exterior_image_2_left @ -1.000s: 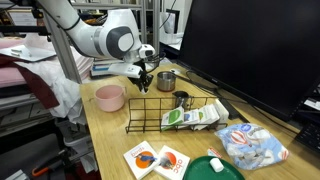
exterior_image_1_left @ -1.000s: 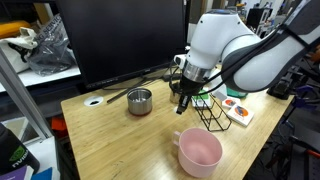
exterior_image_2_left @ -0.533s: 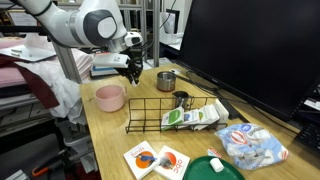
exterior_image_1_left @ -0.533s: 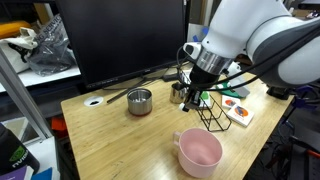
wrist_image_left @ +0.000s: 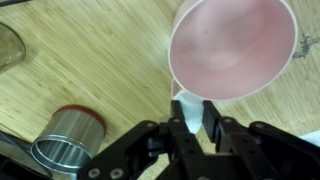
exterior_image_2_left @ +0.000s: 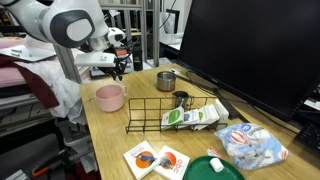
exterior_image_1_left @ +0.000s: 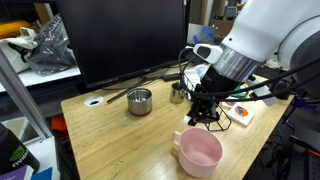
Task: Pick the object in the silver bowl and put it in the pink cup
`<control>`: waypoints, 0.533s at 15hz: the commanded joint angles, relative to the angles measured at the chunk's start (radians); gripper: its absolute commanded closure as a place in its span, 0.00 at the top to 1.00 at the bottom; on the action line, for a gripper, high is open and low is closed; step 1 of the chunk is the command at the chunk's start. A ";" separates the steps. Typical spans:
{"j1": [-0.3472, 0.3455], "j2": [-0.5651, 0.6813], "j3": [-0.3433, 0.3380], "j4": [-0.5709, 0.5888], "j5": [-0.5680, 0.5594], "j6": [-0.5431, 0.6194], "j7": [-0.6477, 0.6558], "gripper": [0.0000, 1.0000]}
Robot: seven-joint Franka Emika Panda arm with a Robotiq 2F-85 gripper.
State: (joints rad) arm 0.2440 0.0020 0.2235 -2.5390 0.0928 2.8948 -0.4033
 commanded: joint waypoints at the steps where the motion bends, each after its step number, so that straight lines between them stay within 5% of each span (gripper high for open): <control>1: 0.012 -0.085 0.008 -0.068 0.120 0.015 -0.143 0.06; 8: 0.031 -0.040 -0.008 -0.042 0.273 -0.019 -0.315 0.06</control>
State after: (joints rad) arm 0.2664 -0.0678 0.2291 -2.6098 0.3100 2.8908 -0.6537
